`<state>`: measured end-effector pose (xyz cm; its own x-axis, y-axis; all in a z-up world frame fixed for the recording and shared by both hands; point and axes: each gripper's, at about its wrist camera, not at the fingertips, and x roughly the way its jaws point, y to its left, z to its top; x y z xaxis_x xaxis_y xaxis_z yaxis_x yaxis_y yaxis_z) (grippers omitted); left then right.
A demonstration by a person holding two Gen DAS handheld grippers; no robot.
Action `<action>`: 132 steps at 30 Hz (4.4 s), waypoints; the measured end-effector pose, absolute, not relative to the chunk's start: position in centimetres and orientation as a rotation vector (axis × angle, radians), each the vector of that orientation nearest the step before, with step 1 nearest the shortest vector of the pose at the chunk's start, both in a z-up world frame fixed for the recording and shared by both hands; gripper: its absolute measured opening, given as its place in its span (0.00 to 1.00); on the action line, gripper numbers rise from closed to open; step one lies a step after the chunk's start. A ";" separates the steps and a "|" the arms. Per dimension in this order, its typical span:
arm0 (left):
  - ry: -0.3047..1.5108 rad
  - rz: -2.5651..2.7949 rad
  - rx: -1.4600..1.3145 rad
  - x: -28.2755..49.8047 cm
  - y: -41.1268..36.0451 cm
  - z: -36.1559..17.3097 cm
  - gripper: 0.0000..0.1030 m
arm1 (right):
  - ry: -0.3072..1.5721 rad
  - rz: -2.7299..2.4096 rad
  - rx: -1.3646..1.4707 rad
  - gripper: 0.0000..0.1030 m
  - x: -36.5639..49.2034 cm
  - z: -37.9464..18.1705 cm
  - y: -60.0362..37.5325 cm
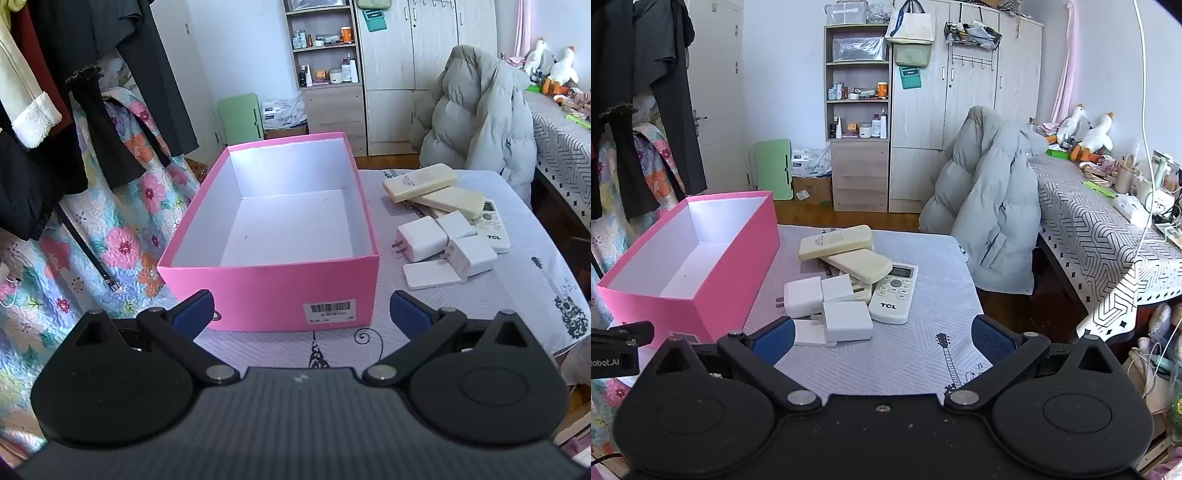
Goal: Organize rigid objects
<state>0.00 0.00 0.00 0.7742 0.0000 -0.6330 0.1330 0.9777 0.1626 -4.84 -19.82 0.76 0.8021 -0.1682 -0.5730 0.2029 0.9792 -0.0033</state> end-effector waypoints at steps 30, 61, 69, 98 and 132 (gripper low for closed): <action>0.689 -0.100 0.158 -0.3 -1.7 0.1 0.99 | 0.623 -0.228 0.056 1.00 -5.2 0.2 -21.4; 0.670 -0.075 0.156 -0.3 -1.5 -0.4 0.99 | 0.641 -0.223 0.071 1.00 -4.9 -0.4 -21.7; 0.635 -0.081 0.142 -0.8 -1.3 -0.2 1.00 | 0.643 -0.218 0.066 1.00 -4.8 -0.4 -21.5; 0.623 -0.087 0.118 -0.7 -1.0 -0.9 1.00 | 0.653 -0.216 0.077 1.00 -4.7 -0.9 -21.6; 0.593 -0.118 0.200 7.2 8.4 5.6 0.77 | 0.545 0.297 -0.235 0.95 7.1 1.5 -19.6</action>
